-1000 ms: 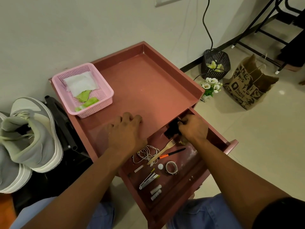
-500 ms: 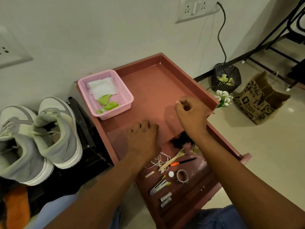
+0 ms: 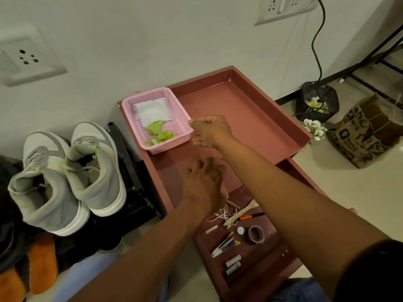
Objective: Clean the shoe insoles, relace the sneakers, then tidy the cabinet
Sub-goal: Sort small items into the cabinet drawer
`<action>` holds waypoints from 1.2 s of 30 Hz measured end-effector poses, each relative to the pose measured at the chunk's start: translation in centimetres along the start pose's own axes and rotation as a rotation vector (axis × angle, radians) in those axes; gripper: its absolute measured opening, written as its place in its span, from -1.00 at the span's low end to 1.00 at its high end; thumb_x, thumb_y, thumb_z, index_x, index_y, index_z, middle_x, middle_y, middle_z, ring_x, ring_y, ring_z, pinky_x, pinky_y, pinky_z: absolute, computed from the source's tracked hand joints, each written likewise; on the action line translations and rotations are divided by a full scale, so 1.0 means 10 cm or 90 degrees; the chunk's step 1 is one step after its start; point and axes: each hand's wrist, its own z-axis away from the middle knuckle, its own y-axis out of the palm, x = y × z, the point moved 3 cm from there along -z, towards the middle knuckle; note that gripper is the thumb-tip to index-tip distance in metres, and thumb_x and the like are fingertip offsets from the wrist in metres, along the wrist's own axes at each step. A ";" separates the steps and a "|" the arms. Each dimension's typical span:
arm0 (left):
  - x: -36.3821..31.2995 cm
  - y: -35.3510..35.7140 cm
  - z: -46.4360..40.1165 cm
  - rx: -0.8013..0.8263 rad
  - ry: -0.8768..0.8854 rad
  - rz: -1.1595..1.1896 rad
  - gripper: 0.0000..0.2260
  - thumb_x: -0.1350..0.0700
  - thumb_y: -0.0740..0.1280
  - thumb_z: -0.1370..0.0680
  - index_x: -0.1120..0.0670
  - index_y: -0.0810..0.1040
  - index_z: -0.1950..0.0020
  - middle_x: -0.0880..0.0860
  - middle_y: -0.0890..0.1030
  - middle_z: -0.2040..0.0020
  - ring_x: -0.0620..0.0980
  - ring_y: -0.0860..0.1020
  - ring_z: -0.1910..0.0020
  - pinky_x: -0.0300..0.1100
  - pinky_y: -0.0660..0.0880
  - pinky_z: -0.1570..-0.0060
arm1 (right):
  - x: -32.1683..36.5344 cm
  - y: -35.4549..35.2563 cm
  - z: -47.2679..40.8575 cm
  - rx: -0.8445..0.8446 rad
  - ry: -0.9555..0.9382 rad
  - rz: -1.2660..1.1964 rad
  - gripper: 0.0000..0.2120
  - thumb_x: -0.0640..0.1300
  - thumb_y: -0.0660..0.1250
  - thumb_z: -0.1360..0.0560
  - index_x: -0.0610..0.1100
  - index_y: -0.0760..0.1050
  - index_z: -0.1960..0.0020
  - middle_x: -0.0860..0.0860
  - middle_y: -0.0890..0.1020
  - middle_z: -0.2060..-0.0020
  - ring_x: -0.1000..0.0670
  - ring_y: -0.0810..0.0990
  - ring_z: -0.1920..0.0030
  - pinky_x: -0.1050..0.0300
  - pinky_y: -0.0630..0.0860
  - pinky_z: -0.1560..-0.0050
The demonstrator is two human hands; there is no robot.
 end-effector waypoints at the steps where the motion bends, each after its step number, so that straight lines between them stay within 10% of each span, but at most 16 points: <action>1: 0.00 0.01 0.00 0.001 0.001 -0.001 -0.42 -0.18 0.39 -0.49 0.02 0.37 -0.44 0.06 0.33 -0.45 0.16 0.36 -0.34 0.03 0.40 -0.17 | 0.00 0.01 -0.01 -0.003 0.004 0.004 -0.77 -0.02 0.52 -0.52 -0.17 0.65 -0.03 -0.07 0.70 0.21 -0.11 0.76 0.18 -0.08 0.73 0.09; 14: -0.06 0.10 0.12 0.002 0.014 -0.026 -0.36 -0.20 0.32 -0.51 -0.01 0.32 -0.54 0.04 0.31 -0.53 0.15 0.37 -0.35 0.00 0.33 -0.16 | -0.42 -0.50 0.33 -0.085 -0.052 0.118 -0.90 -0.03 0.49 -0.45 0.00 0.68 0.04 0.00 0.72 0.13 -0.01 0.72 0.16 -0.11 0.71 0.04; 21: -0.16 0.14 0.25 0.045 0.008 -0.039 -0.30 -0.15 0.24 -0.61 0.03 0.05 -0.67 0.11 0.05 -0.65 0.21 0.10 -0.59 0.08 0.18 -0.47 | -0.33 -0.41 0.39 -0.067 -0.050 0.060 -0.97 -0.05 0.47 -0.47 0.04 0.64 0.10 -0.02 0.72 0.12 -0.01 0.71 0.18 -0.06 0.72 0.07; 36: -0.10 0.12 0.20 -0.001 0.007 0.035 -0.50 0.04 0.31 -0.52 -0.01 0.37 -0.47 0.02 0.28 -0.51 0.16 0.28 -0.42 0.06 0.32 -0.28 | -0.10 0.22 -0.02 0.032 0.071 -0.045 -0.85 -0.17 0.36 -0.62 -0.22 0.51 -0.13 -0.30 0.72 0.12 -0.22 0.74 0.20 -0.06 0.72 0.20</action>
